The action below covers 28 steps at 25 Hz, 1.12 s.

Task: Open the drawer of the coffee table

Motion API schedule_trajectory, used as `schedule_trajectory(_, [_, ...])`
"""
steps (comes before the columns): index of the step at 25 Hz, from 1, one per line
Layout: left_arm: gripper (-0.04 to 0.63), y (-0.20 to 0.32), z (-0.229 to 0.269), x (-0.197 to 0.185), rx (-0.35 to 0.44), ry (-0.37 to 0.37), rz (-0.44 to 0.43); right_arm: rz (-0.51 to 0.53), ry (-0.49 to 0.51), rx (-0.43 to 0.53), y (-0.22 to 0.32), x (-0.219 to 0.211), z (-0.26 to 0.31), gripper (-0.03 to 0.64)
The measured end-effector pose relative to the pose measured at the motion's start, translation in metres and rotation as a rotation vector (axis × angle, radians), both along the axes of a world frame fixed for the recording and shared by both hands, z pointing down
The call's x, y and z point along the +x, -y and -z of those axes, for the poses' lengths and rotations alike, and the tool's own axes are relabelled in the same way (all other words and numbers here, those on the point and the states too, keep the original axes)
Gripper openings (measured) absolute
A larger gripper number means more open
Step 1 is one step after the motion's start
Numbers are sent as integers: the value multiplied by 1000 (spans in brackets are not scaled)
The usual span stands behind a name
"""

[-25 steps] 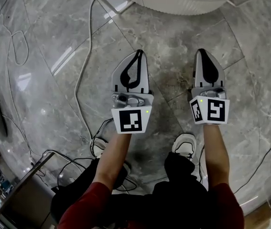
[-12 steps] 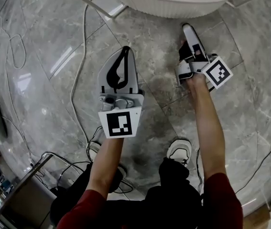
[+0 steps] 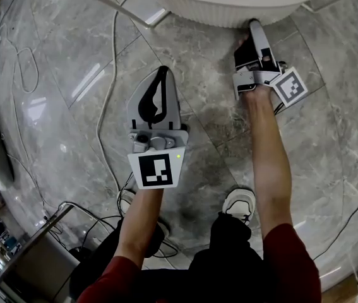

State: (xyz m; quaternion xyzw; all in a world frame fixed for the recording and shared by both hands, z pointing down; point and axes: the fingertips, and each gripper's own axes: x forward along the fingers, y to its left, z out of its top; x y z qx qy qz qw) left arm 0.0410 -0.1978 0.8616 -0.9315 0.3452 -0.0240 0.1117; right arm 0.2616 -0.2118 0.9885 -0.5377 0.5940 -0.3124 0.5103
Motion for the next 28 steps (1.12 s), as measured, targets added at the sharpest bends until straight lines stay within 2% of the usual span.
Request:
schedule_trajectory(4, [14, -8, -3, 0, 2, 14, -7, -21, 77, 12, -2, 2, -7, 302])
schedule_trajectory(12, [14, -12, -4, -5, -18, 12, 2, -4, 103, 28, -20, -4, -5, 278])
schedule_trajectory(18, [14, -20, -10, -5, -29, -6, 11, 30, 69, 14, -75, -24, -1, 275])
schedule_trajectory(28, [14, -40, -23, -13, -86, -14, 43, 33, 120, 6, -153, -57, 1, 275])
